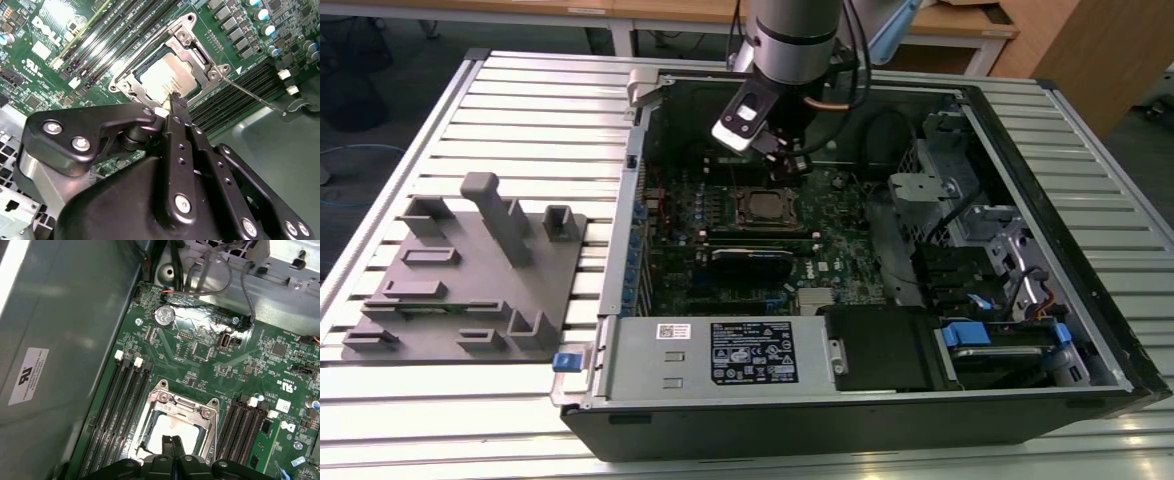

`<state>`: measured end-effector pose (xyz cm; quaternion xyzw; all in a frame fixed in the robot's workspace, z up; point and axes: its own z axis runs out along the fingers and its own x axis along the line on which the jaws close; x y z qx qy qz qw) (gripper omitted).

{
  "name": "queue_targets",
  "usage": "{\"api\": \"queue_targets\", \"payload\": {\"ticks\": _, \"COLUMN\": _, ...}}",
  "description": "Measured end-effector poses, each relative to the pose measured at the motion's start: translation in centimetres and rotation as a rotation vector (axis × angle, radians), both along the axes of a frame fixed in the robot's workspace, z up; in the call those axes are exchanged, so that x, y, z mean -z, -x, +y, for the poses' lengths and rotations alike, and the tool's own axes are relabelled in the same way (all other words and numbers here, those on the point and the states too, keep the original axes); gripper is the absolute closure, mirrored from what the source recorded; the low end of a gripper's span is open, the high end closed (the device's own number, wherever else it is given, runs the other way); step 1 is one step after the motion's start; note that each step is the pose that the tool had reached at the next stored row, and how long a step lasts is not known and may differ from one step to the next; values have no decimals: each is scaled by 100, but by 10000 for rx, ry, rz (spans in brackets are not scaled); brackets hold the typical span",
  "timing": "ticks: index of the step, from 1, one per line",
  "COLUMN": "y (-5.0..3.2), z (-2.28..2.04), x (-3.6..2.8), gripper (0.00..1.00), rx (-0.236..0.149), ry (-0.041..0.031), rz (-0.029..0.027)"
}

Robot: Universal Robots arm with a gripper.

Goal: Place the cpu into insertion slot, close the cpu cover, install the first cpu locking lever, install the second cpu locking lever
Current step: 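Close the cpu cover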

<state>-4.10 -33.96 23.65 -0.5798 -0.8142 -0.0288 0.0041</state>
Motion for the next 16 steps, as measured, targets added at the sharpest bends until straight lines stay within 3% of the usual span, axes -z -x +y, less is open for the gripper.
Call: {"api": "queue_targets", "payload": {"ticks": 16, "y": 0, "z": 0, "x": 0, "gripper": 89, "rx": -1049, "ry": 0, "rz": 0}}
